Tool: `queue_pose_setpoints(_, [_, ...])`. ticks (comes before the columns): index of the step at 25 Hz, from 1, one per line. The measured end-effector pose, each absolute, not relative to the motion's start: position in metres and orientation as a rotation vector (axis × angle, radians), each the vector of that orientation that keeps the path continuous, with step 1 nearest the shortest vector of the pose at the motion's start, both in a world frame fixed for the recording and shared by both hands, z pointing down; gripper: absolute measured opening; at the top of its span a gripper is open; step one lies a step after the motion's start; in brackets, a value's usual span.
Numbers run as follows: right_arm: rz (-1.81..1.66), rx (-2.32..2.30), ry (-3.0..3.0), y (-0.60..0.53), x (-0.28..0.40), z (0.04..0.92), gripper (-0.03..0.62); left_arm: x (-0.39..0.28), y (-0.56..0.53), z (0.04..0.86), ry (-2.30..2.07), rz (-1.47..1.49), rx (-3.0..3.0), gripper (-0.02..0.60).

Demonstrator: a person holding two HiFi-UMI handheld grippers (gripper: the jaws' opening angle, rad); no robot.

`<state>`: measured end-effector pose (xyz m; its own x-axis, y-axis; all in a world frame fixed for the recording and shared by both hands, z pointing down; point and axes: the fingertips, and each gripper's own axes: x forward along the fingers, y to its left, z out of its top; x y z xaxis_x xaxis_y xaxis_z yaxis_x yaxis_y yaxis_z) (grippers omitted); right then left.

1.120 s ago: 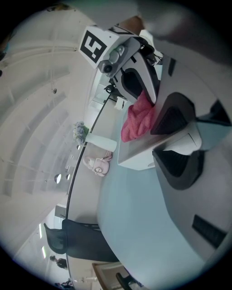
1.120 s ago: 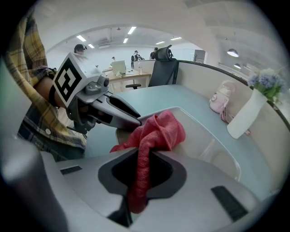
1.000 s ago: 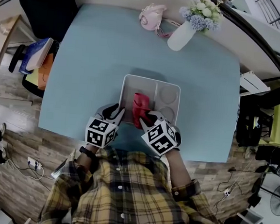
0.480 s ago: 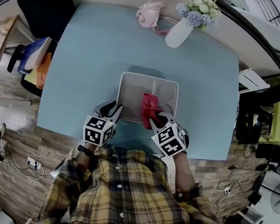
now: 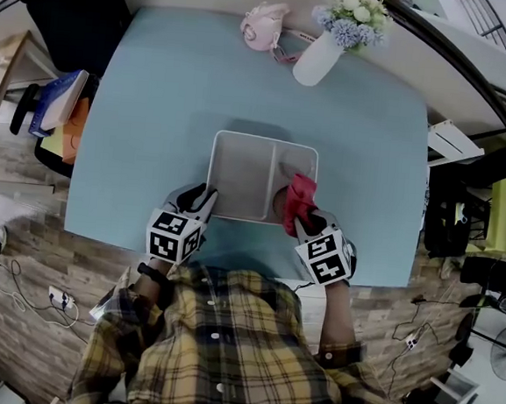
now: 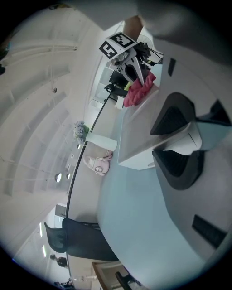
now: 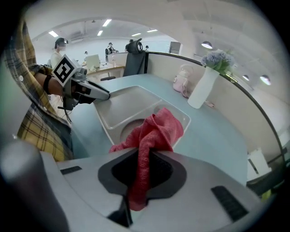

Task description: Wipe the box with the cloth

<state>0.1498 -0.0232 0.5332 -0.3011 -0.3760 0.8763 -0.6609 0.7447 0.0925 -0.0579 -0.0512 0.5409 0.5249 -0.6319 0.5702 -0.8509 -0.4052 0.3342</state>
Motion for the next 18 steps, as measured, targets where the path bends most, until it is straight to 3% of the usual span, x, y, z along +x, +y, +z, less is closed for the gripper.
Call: queue_pose_setpoints(18, [0.42,1.008,-1.825,-0.021,0.213,0.522,0.046,-0.056,-0.052,0.54,-1.188,0.51,2.189,0.11])
